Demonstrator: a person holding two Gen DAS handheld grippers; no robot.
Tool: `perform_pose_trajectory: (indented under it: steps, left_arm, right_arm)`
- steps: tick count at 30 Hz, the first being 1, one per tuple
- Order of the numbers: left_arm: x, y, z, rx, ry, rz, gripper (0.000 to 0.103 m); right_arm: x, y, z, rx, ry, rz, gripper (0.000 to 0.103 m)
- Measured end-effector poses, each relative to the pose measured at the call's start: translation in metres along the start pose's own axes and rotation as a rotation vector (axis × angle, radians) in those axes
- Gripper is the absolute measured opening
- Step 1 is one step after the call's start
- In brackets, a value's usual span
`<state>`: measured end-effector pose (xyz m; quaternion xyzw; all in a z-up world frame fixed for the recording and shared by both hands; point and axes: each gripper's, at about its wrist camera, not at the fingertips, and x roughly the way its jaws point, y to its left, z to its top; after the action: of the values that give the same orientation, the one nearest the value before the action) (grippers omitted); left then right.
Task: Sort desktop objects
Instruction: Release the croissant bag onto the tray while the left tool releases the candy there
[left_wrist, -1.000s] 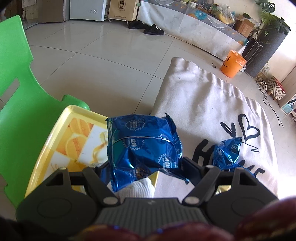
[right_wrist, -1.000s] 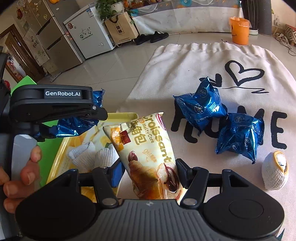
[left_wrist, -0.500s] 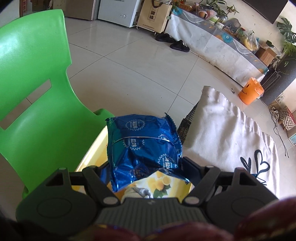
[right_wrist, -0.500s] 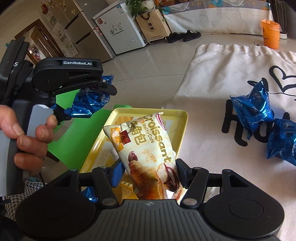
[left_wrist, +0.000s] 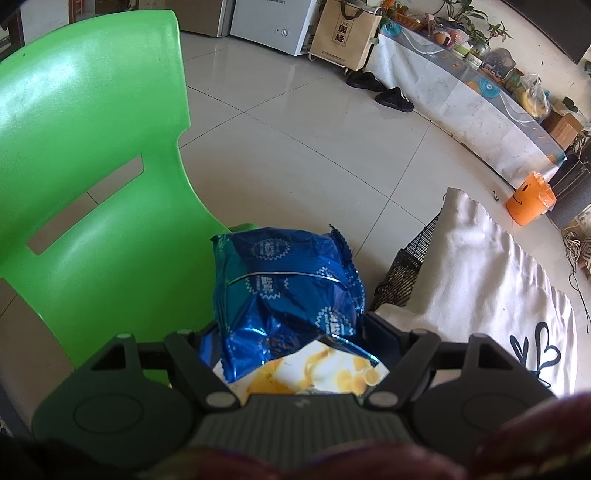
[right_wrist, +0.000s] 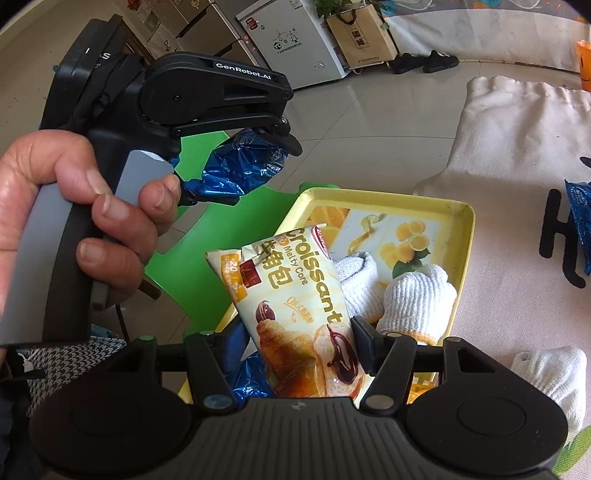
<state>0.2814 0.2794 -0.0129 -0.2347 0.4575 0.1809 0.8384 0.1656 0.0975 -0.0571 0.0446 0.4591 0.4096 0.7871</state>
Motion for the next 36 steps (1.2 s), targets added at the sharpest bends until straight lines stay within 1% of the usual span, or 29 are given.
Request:
perform_pose_trajectory:
  steps: [1,2,3,4,5,6,7,12,30,36]
  left_arm:
    - [0.000,0.000,0.000,-0.002,0.000,0.013,0.080]
    - [0.000,0.001,0.000,-0.006,-0.001,0.027,0.083]
    - [0.001,0.001,-0.001,-0.010,-0.001,0.033,0.085]
    - [0.001,0.001,-0.001,-0.015,0.000,0.030,0.086]
    - [0.001,0.001,-0.001,-0.021,0.004,0.026,0.090]
    - [0.000,0.001,-0.001,-0.031,0.003,0.026,0.095]
    - [-0.001,0.001,-0.001,-0.039,-0.006,0.026,0.095]
    - [-0.003,-0.004,-0.002,-0.019,-0.030,0.036,0.096]
    - [0.000,-0.032,-0.019,0.066,0.000,0.012,0.100]
    - [0.000,-0.046,-0.027,0.109,0.001,-0.007,0.102]
  right_arm:
    - [0.001,0.003,-0.001,-0.006,0.005,-0.003,0.062]
    - [0.003,0.005,0.000,-0.010,0.008,-0.004,0.066]
    - [0.003,0.006,0.000,-0.017,0.003,0.005,0.068]
    - [0.001,0.006,0.000,-0.026,-0.010,0.015,0.072]
    - [-0.001,0.006,0.001,-0.031,-0.019,0.012,0.077]
    - [-0.002,0.006,0.002,-0.036,-0.025,0.004,0.077]
    - [-0.004,0.005,0.002,-0.038,-0.026,0.004,0.077]
    - [-0.012,-0.006,0.006,-0.001,-0.023,-0.005,0.077]
    - [-0.032,-0.028,0.006,0.025,-0.012,-0.102,0.078]
    - [-0.046,-0.046,0.009,0.058,-0.027,-0.151,0.078]
